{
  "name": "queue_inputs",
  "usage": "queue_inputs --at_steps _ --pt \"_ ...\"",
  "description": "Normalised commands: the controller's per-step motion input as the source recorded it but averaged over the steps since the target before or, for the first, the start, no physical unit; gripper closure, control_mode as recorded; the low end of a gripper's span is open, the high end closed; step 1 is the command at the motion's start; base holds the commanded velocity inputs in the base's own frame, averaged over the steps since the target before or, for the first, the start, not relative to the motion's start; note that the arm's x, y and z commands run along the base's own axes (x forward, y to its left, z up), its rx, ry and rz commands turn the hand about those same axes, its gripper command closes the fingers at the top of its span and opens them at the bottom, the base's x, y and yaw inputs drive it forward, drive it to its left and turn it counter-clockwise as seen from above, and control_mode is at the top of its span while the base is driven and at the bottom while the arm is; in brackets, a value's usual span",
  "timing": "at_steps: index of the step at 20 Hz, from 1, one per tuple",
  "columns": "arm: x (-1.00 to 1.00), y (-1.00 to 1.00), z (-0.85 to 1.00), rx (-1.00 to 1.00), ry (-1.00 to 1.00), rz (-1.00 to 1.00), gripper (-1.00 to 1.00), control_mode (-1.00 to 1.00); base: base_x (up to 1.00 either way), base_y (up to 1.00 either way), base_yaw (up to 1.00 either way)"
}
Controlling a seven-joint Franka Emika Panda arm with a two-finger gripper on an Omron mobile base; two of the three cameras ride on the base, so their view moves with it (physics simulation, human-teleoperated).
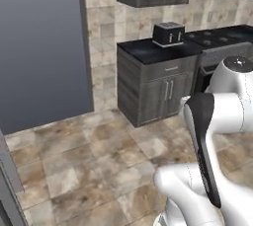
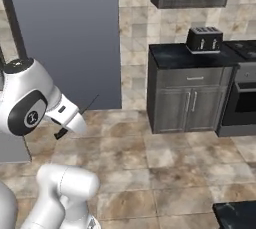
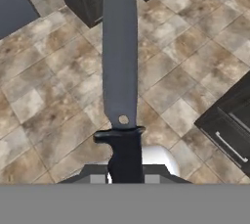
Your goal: Retrieve the butter from the fridge and place it on a plate on the dining table. Then retrieve the butter knife by the fridge and place it near the plate.
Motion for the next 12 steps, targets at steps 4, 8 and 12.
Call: queue_inputs --at_steps 4,8,12 --pt "0.0 0.0 0.0 0.0 0.0 0.0 1.0 1.0 1.0 -0.47 -0.08" --pt "0.0 0.0 0.0 0.0 0.0 0.0 1.0 1.0 0.96 -0.19 -0.22" --pt "0.0 0.0 0.0 0.0 0.0 0.0 1.0 1.0 0.8 0.01 -0.44"
